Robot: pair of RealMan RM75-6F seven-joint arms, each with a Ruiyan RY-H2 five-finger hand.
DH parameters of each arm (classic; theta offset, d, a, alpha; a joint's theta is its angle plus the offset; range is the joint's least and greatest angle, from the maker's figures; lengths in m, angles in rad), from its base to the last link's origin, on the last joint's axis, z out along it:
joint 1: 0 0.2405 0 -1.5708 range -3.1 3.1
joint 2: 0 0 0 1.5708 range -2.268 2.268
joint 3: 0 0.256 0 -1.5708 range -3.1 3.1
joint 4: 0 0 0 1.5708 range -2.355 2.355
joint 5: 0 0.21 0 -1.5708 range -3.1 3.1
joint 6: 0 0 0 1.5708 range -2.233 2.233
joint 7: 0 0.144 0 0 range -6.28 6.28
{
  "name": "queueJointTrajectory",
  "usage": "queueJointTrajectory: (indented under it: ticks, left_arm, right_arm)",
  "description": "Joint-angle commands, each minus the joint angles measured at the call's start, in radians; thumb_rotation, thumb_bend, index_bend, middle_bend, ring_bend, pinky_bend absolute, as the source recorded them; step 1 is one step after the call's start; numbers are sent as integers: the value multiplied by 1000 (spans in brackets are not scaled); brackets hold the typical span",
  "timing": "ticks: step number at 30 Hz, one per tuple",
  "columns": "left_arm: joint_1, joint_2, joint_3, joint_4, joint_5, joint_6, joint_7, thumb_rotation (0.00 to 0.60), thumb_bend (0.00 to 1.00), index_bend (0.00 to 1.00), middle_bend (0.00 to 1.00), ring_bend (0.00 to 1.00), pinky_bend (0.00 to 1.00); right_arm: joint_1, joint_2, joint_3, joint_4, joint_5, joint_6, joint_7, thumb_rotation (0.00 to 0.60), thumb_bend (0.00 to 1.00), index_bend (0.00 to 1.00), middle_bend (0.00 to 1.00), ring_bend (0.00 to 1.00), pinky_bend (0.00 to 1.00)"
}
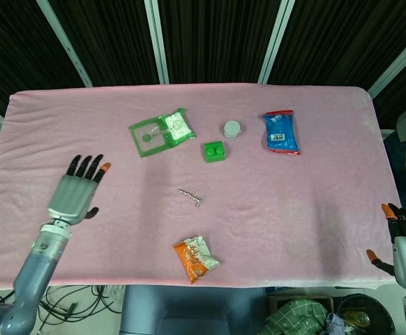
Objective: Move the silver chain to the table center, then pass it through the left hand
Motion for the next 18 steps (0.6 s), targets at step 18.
queueJointTrajectory:
  ticks: [18]
  left_arm:
    - [428,120,227,435,502,307,-839,600,160,123,0,0,0]
  right_arm:
    - [1,-15,-4,-1,-34,24,-1,600,77,0,50,62,205]
